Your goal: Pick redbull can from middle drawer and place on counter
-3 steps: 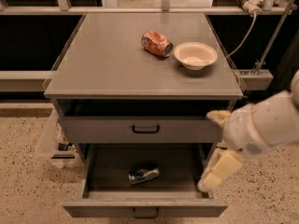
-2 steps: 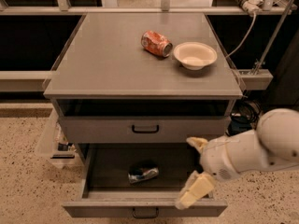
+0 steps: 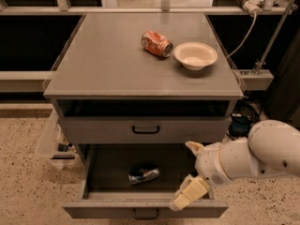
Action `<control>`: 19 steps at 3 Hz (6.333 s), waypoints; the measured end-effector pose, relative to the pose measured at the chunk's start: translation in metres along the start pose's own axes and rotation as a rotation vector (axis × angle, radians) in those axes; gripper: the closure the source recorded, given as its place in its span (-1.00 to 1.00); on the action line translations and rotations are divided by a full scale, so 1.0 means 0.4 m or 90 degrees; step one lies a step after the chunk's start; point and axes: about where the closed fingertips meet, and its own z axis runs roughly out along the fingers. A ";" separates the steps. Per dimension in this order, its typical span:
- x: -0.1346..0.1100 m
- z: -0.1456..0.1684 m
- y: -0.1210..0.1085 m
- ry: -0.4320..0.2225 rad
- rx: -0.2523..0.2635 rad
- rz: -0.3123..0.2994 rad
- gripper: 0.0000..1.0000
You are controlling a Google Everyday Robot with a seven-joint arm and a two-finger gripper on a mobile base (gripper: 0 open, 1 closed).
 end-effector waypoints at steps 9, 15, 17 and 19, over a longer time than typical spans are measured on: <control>0.179 0.438 -0.144 -0.122 0.087 0.062 -1.00; 0.242 0.669 -0.327 -0.055 0.114 0.006 -1.00; 0.249 0.680 -0.320 -0.046 0.122 0.008 -1.00; 0.249 0.786 -0.326 -0.051 0.099 -0.040 -1.00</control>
Offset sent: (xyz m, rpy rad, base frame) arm 0.0133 0.0344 -0.1752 0.0738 -0.0995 -0.2580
